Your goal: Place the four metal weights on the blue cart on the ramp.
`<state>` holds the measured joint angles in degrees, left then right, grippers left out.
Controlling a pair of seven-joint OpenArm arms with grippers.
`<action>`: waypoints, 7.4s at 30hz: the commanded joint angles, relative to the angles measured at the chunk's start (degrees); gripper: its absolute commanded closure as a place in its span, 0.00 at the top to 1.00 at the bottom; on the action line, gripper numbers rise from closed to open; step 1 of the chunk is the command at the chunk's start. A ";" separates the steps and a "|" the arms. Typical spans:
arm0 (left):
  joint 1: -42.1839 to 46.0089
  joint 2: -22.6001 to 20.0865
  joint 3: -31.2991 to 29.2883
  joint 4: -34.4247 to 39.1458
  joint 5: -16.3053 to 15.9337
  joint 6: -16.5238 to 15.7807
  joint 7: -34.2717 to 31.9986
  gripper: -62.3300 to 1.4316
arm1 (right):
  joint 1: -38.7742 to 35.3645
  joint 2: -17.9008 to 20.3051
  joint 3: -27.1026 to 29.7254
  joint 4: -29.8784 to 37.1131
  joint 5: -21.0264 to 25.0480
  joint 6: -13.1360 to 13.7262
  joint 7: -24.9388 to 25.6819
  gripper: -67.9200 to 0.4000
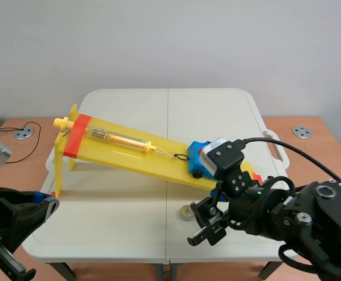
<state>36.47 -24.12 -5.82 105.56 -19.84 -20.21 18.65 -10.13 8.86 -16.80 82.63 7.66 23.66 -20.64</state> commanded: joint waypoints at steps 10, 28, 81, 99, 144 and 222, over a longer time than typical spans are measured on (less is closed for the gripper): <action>-0.46 0.46 -1.01 4.20 -4.44 -1.03 -5.51 0.08 | 8.74 -3.69 -1.88 -3.72 -2.12 -2.91 11.76 0.45; -0.46 0.46 -1.01 4.20 -4.44 -1.03 -5.51 0.08 | 13.03 -5.79 -5.42 -10.75 -3.61 -4.42 13.57 0.42; -0.46 0.46 -1.01 4.20 -4.44 -1.01 -5.51 0.08 | 7.50 -0.22 -0.74 -4.09 6.27 -7.89 5.75 0.02; -0.46 0.44 -1.01 4.20 -4.44 -1.01 -5.53 0.08 | -6.01 2.43 17.53 22.32 25.59 1.16 -4.68 0.02; -0.46 0.46 -1.01 4.20 -4.46 -1.03 -5.53 0.08 | 18.58 -5.70 12.24 8.41 8.55 -8.28 0.79 0.02; -0.46 0.61 -1.01 4.20 -4.46 -1.03 -5.51 0.08 | -1.42 10.14 19.10 27.91 17.16 -3.80 -4.90 0.40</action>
<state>36.47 -24.10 -5.82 105.56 -19.84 -20.21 18.65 -12.80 15.55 -0.03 103.83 21.15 18.96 -30.83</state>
